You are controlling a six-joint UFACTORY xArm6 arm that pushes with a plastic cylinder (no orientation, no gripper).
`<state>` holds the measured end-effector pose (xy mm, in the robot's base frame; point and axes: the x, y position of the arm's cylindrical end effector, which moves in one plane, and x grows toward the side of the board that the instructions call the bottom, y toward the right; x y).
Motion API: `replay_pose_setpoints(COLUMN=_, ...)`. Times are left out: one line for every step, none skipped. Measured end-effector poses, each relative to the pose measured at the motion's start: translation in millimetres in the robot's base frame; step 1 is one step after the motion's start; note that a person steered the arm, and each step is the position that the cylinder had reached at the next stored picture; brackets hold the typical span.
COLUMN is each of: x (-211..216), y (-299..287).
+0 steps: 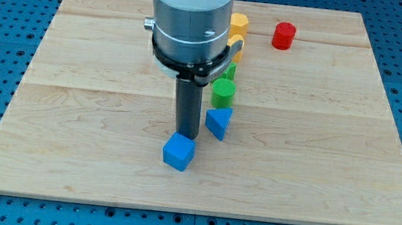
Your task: Move the blue cube to the bottom of the blue triangle
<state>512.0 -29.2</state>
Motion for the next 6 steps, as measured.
replay_pose_setpoints(x=7, y=-77)
replay_pose_setpoints(x=50, y=-62)
replay_pose_setpoints(x=39, y=-49)
replay_pose_setpoints(x=37, y=-46)
replay_pose_setpoints(x=37, y=-5)
replay_pose_setpoints(x=37, y=22)
